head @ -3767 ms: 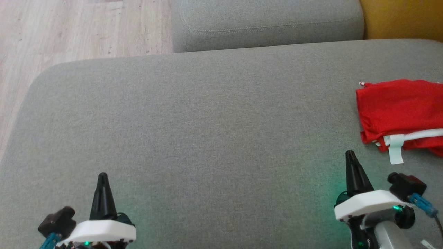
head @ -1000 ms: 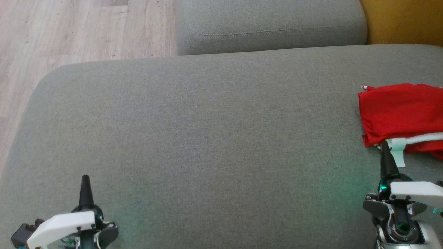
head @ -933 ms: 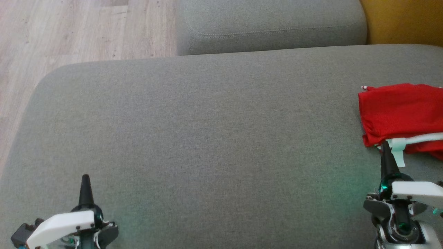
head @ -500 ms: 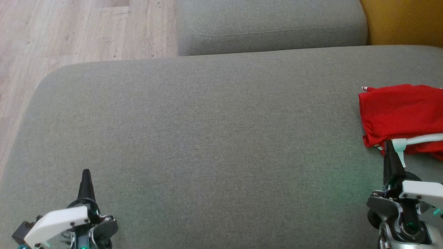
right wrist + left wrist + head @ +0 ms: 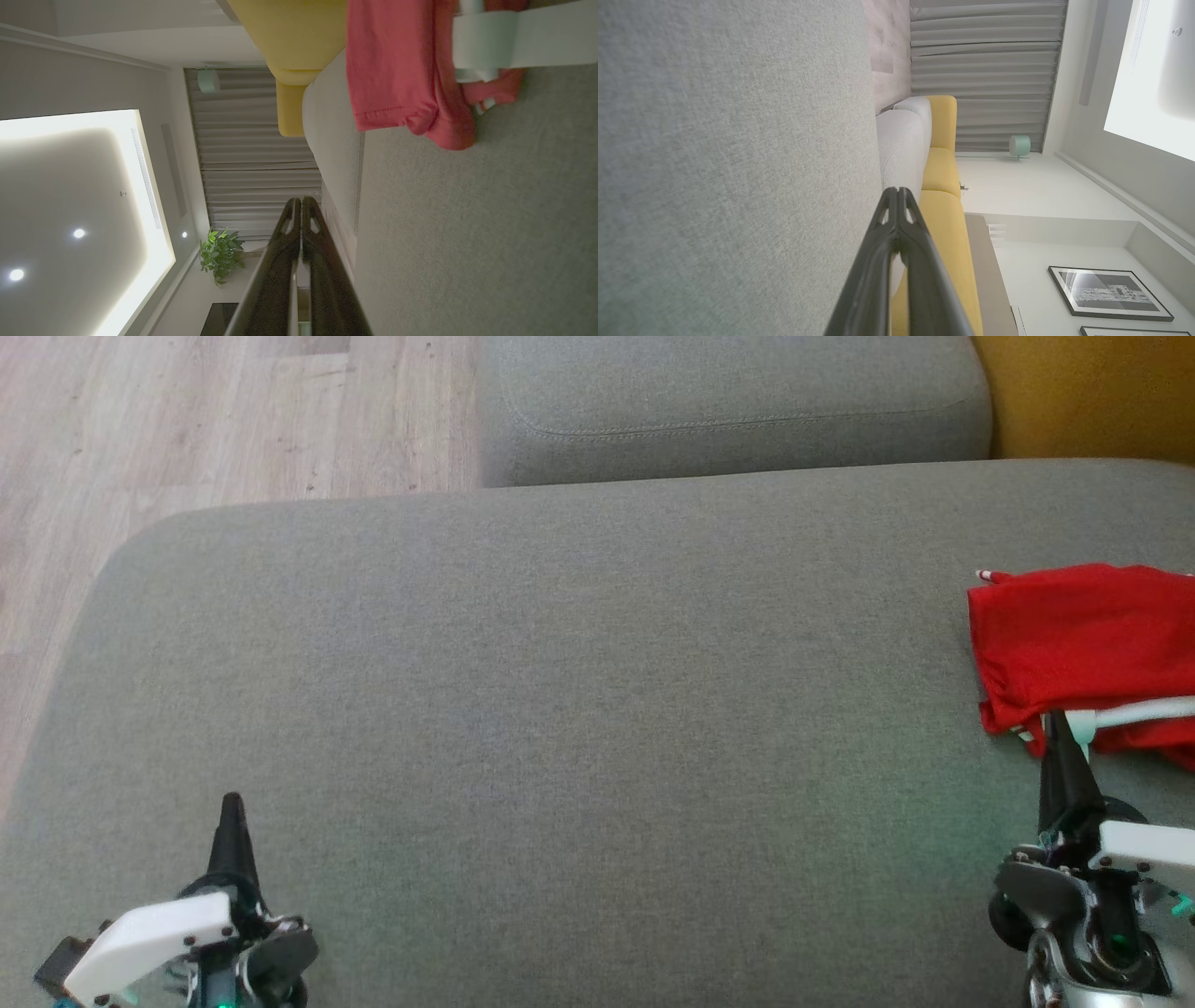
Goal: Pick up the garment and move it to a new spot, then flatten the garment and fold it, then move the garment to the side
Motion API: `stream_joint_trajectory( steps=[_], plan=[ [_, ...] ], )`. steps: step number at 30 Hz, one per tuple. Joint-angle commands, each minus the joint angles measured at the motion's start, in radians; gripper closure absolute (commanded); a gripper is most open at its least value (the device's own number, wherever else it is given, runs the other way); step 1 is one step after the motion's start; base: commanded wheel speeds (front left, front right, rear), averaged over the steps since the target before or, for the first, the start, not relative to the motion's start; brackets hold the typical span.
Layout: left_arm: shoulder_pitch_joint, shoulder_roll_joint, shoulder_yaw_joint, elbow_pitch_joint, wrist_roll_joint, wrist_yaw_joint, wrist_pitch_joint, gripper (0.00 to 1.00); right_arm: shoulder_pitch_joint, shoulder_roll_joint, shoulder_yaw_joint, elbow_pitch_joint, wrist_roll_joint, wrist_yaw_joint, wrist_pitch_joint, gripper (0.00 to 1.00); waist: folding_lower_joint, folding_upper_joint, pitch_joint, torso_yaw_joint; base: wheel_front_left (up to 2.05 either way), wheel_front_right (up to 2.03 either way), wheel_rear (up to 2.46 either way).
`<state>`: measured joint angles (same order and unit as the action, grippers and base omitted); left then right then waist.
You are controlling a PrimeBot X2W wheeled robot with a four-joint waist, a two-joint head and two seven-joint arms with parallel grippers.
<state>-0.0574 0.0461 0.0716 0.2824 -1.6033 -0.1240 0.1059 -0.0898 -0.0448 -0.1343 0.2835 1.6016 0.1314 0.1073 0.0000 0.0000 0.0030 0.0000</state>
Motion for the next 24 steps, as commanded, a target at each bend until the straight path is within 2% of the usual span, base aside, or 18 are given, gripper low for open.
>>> stream_joint_trajectory(
  steps=[1, 24],
  plan=[
    [-0.051, 0.004, 0.042, -0.037, -0.005, -0.007, 0.007, 1.00, -0.018, -0.005, 0.020, -0.039, 0.007, -0.001, 0.006, 1.00, 0.0000, 0.0000, 0.000, 0.000, 0.00, 0.00, 0.00],
    [-0.051, 0.004, 0.042, -0.037, -0.005, -0.007, 0.007, 1.00, -0.018, -0.005, 0.021, -0.039, 0.007, -0.001, 0.006, 1.00, 0.0000, 0.0000, 0.000, 0.000, 0.00, 0.00, 0.00]
  ],
)
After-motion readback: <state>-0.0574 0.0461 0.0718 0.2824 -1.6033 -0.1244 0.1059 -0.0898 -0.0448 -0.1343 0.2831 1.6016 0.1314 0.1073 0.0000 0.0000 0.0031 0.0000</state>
